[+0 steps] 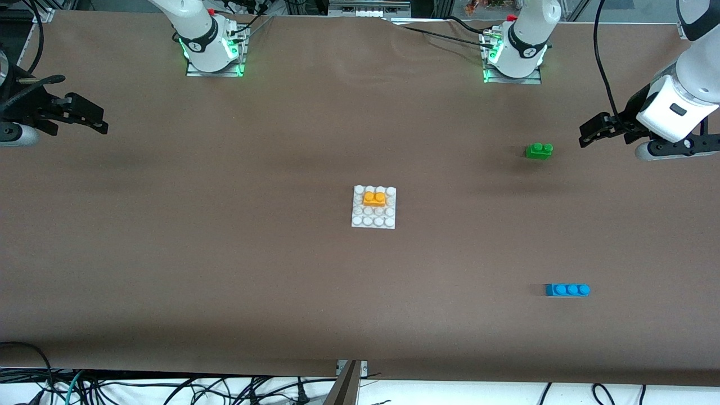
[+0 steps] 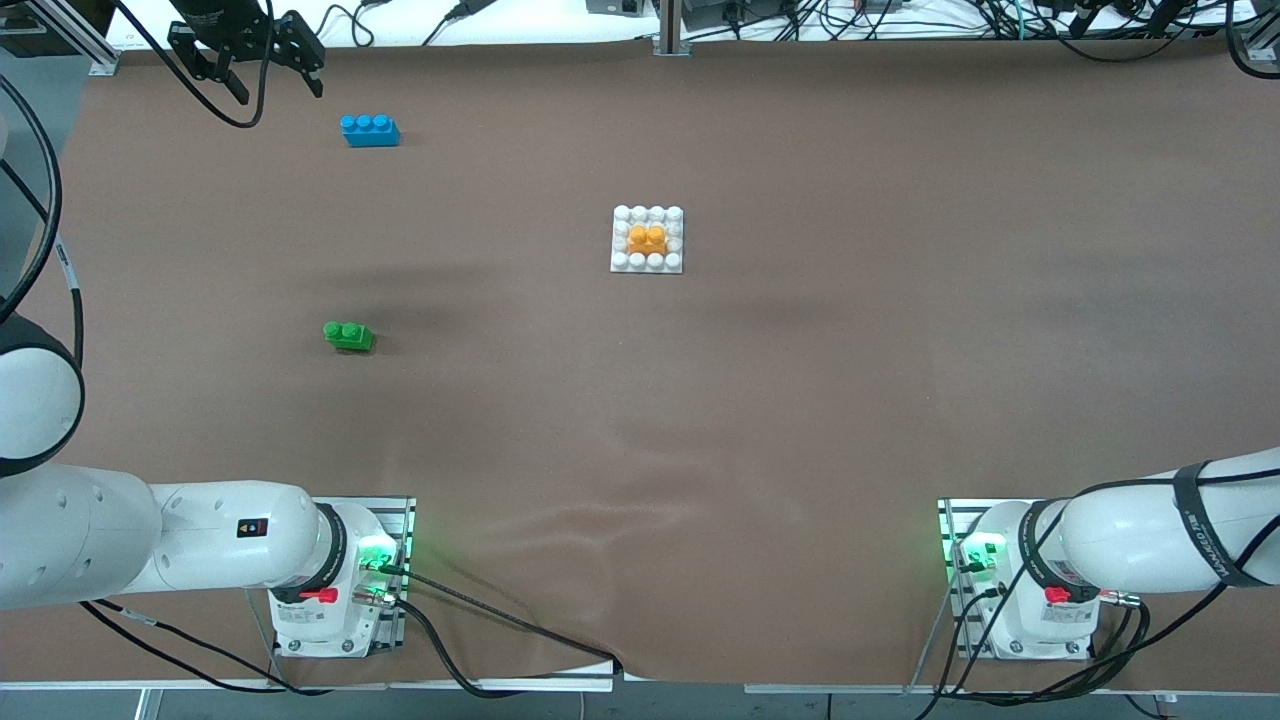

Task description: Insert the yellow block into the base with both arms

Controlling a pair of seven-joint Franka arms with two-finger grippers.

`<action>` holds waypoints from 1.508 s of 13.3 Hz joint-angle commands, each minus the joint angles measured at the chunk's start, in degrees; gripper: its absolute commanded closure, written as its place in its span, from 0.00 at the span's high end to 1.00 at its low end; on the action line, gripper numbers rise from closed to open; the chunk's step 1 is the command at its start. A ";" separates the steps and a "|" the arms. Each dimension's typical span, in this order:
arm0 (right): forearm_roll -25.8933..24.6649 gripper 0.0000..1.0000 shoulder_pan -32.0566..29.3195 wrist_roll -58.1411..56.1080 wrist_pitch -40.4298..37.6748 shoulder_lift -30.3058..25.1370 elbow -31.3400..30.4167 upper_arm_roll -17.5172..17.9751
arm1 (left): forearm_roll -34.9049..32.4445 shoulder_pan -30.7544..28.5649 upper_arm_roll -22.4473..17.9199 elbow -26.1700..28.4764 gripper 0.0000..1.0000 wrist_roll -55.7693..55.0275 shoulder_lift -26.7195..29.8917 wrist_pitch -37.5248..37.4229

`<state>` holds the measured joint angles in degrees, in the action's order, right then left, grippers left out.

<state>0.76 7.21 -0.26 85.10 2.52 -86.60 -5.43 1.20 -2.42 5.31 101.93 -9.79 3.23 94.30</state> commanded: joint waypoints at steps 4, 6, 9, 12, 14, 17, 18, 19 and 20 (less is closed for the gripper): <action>-0.23 0.99 0.08 0.70 -0.90 0.12 0.38 -0.02 | -1.20 3.21 -1.18 0.02 1.00 0.30 0.64 -0.86; -0.23 0.99 0.08 0.70 -0.81 0.12 0.38 -0.02 | -1.20 3.12 -1.27 -0.07 1.00 0.39 0.55 -1.22; -0.23 0.99 0.08 0.70 -0.81 0.12 0.38 -0.02 | -1.20 3.04 -1.27 -0.15 1.00 0.47 0.55 -1.22; -0.23 0.99 0.08 0.70 -0.73 0.12 0.38 -0.02 | -1.37 3.12 -1.36 -1.73 1.00 2.74 0.02 -3.06; -0.23 0.99 0.08 0.70 -0.55 0.12 0.38 -0.02 | -1.46 3.04 -1.27 -2.09 1.00 4.69 0.11 -4.91; -0.23 0.99 0.08 0.70 -0.55 0.12 0.47 -0.02 | -1.89 3.56 -2.76 -2.09 1.00 10.03 0.02 -4.83; -0.23 0.99 0.17 0.78 -0.55 0.12 0.38 -0.02 | -2.51 4.08 -2.85 -2.52 1.00 10.05 0.11 -4.82; -0.23 0.99 0.17 0.78 -0.55 0.12 0.38 0.07 | -2.52 4.09 -2.94 -2.70 1.00 9.88 0.02 -4.82; -0.23 0.99 0.17 0.78 -0.64 0.12 0.47 0.07 | -2.52 4.09 -2.94 -2.79 1.00 9.88 0.02 -4.82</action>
<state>0.76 7.22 -0.23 85.01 2.67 -86.61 -5.43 0.28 0.49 3.11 100.52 -1.30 3.25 90.64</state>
